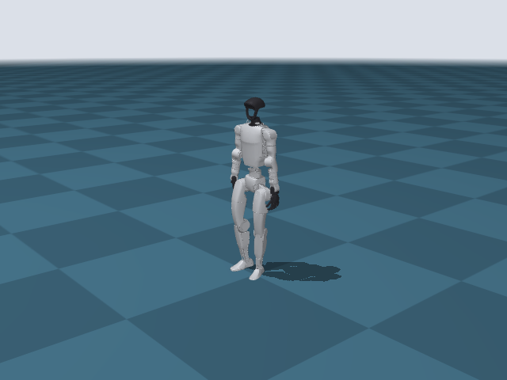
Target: In place motions
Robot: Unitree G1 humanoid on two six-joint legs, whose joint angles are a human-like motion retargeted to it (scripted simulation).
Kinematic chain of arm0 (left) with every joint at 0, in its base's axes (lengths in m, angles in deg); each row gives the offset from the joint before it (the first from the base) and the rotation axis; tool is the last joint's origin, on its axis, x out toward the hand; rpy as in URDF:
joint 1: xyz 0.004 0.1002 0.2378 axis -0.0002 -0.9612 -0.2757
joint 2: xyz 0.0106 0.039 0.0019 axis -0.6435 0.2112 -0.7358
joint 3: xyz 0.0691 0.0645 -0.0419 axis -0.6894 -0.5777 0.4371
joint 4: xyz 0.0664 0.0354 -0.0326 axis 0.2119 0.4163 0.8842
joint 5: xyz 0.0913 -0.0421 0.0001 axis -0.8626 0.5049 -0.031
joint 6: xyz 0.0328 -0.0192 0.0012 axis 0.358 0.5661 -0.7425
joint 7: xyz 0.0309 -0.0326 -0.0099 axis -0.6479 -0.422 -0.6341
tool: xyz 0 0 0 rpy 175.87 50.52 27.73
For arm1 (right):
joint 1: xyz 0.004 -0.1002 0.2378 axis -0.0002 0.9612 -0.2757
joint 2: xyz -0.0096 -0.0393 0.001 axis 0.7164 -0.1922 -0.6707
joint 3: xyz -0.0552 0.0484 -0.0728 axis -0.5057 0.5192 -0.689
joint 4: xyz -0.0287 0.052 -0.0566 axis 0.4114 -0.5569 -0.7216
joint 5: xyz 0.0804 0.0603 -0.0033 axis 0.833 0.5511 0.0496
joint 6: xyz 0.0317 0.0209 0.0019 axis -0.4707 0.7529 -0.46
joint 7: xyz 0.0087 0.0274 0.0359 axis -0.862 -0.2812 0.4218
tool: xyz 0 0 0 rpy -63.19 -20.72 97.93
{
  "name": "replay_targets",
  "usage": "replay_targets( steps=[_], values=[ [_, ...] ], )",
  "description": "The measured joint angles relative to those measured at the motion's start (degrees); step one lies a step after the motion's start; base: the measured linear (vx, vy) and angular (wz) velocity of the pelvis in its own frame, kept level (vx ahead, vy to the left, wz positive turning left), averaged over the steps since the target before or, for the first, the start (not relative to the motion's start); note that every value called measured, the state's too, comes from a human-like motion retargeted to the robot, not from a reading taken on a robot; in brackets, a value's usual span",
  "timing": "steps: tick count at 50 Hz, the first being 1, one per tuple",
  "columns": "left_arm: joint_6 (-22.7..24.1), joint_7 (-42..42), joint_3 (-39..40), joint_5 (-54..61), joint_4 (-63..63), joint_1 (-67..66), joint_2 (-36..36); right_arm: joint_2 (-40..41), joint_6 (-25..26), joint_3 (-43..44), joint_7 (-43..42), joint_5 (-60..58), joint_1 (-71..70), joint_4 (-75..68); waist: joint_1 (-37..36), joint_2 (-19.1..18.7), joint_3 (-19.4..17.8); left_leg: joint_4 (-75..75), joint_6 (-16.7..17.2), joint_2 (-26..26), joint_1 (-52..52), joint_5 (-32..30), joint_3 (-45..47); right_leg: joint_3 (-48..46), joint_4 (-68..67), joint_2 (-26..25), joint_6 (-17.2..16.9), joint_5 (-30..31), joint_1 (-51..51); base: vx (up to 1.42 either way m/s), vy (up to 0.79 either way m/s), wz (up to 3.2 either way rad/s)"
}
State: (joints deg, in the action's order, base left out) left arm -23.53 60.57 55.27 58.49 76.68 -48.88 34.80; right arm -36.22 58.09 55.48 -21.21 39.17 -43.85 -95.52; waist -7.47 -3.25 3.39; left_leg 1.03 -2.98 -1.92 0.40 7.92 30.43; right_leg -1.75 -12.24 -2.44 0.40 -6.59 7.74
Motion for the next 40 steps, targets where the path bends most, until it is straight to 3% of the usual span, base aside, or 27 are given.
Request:
replay_targets(
  steps=[3, 5, 6, 8, 12, 25, 28, 34, 40],
  values=[
    [0.08, -0.19, -0.03, 0.29, 0.08, 0.27, -0.56, -0.20, -0.03, 0.36, -0.70, 0.58, 0.30, -0.73, -1.97, 0.14, -0.32, -0.45, 0.41, -0.79, -0.31, 0.14, 2.59, 2.69, -1.10, -0.88, -0.23, -1.46, 0.53, -0.06, -0.06, -0.21],
    [-0.10, -0.44, -0.70, 0.73, 0.32, 0.80, -0.91, -0.16, 0.32, 1.33, -0.62, 0.84, 0.53, -1.60, 12.94, -1.94, -1.58, -0.12, -0.65, -0.02, 1.65, -1.72, -12.41, -11.62, -2.43, -0.80, 1.49, -1.27, 2.56, -0.01, -0.03, 4.33],
    [-0.13, -0.35, -0.46, 0.71, 0.32, 0.77, -1.03, -0.28, 0.60, 1.15, -0.49, 0.62, 0.83, -1.93, 13.36, -2.02, -1.60, -0.06, -0.57, -0.22, 1.71, -1.79, -12.55, -10.40, -2.31, -1.03, 1.27, -0.70, 2.53, 0.00, -0.02, 2.56],
    [-0.21, -0.21, -0.01, 0.66, 0.23, 0.81, -1.29, -0.64, 0.93, 0.82, -0.22, 0.08, 1.42, -2.63, 12.36, -1.05, -1.39, -0.03, -0.48, 0.43, 1.41, -1.62, -10.92, -6.80, -0.23, -1.92, 2.28, 0.82, 1.67, 0.03, 0.01, -0.43],
    [-0.57, -0.15, -0.69, 0.91, -0.13, 1.69, -1.55, -1.32, 1.54, 1.79, -0.01, -0.82, 2.93, -4.13, 11.49, 0.38, -0.99, 0.28, -0.51, 1.97, 0.99, -1.65, -10.90, -10.17, 3.86, -0.72, 2.03, 1.64, -1.20, 0.07, 0.05, -0.02],
    [0.23, -0.10, 1.43, 2.50, -5.23, 0.06, -0.01, -2.01, 2.61, 3.12, -0.13, 1.10, 2.78, -5.02, 11.80, 0.09, -0.13, 3.75, 0.60, 1.74, 0.32, 0.41, -10.57, -10.98, 7.79, -1.34, 3.59, 2.21, -4.67, 0.07, 0.07, 0.02],
    [0.28, 0.23, 2.10, 2.18, -5.67, -0.83, -0.34, -1.77, 2.37, 2.34, 0.15, 1.77, 1.63, -4.72, 11.87, 1.52, -0.43, 11.40, 0.68, 1.88, 3.07, 1.29, -10.04, -9.71, 6.85, 0.25, 3.82, 1.52, -4.60, 0.04, 0.08, 0.11],
    [0.11, 0.90, 3.77, 1.92, -5.62, -2.26, -0.99, -1.28, 2.02, -0.13, 0.97, 1.55, -0.73, -4.25, 12.39, 6.24, -0.97, 34.56, -1.71, 1.16, 15.61, -5.94, -10.18, -11.85, 6.69, 5.94, 3.42, 0.77, -5.31, -0.01, 0.07, 0.58],
    [0.63, 0.26, 7.90, 4.17, -4.67, -5.48, 0.63, -1.08, 1.85, -3.23, 0.40, -0.20, -3.41, -3.60, 10.74, 4.72, -3.13, 22.09, 1.74, 1.11, 23.30, -6.80, -13.61, -13.85, 7.94, 3.58, 4.30, 1.11, -7.67, -0.03, 0.09, 0.14]
  ],
)
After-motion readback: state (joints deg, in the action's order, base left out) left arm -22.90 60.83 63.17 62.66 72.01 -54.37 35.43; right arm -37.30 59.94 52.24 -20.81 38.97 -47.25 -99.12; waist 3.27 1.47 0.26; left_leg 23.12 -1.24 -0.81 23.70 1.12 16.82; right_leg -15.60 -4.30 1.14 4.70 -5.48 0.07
